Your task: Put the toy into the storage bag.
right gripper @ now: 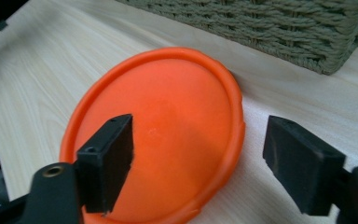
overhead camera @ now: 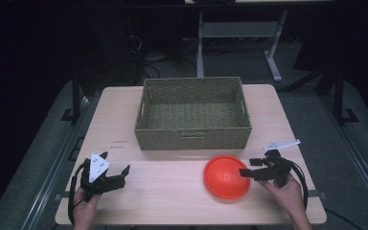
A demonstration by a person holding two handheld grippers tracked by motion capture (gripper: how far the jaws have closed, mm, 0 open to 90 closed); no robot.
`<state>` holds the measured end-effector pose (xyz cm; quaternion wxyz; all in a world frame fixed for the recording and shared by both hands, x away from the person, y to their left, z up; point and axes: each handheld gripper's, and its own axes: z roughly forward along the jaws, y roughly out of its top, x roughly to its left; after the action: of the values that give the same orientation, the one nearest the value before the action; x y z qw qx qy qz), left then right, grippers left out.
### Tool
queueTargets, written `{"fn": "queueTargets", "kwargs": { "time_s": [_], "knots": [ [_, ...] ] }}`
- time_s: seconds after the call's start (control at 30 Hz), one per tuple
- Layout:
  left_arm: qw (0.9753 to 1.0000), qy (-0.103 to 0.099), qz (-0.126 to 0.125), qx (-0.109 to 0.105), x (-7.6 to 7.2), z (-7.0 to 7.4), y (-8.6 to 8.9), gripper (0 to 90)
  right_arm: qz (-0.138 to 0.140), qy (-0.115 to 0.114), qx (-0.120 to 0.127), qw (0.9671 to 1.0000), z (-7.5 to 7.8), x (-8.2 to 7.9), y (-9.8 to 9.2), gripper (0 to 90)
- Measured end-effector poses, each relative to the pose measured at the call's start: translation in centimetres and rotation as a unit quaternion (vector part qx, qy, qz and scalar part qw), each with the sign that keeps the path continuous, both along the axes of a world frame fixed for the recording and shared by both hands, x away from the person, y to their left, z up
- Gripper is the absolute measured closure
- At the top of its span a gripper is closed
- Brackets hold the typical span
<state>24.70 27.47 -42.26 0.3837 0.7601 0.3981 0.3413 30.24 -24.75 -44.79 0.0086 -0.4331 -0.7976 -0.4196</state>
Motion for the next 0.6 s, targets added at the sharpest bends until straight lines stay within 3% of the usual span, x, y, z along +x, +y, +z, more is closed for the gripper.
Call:
{"fn": "queueTargets", "kwargs": {
  "time_s": [0.17,0.6],
  "knots": [
    [1.0,0.004,-0.003,0.003,0.3,-0.1,-0.2,12.9,-0.017,0.012,-0.008,0.9998,-0.6,0.2,-0.2,36.0],
    [0.9999,0.002,-0.009,0.007,0.2,-0.1,-0.4,12.9,-0.027,0.023,-0.019,0.9992,-1.4,0.4,-0.6,52.1]
  ]
}}
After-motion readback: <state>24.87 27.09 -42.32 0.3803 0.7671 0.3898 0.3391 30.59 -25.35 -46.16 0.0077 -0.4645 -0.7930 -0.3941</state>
